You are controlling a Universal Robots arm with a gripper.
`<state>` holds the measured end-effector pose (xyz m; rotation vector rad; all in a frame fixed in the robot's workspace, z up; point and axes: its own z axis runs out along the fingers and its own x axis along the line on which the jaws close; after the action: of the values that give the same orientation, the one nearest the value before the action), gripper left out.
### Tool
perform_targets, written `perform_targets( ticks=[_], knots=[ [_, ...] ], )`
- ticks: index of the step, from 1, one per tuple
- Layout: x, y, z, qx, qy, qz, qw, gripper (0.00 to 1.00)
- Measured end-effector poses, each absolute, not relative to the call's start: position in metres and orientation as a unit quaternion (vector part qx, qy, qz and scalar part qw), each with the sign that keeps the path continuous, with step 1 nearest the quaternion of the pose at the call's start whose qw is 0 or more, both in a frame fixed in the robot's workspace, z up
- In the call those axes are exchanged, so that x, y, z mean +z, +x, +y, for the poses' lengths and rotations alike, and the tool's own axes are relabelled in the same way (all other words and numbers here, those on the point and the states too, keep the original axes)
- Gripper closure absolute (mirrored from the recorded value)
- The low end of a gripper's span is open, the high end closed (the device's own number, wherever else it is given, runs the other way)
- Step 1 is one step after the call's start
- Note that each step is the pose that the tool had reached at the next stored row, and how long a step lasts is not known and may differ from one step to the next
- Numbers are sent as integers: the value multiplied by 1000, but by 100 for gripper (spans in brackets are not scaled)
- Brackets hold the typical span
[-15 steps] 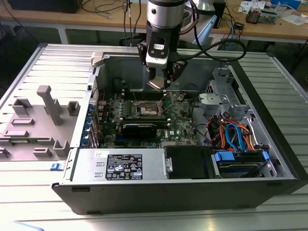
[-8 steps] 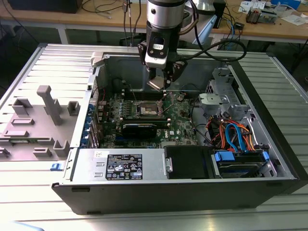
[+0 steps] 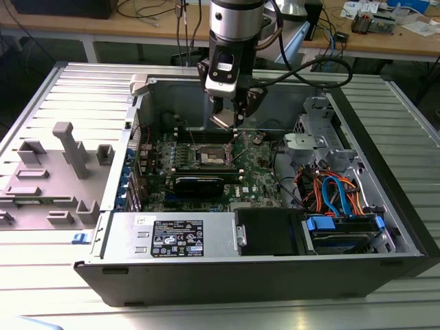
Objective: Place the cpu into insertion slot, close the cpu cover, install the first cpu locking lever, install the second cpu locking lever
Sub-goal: 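Place the cpu into insertion slot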
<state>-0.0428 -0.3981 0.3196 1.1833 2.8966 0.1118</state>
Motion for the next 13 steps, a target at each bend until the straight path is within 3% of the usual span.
perform_targets(
  ticks=[13],
  knots=[
    [319, -43, -398, 36, 401, 915, 6, 45]
  ],
)
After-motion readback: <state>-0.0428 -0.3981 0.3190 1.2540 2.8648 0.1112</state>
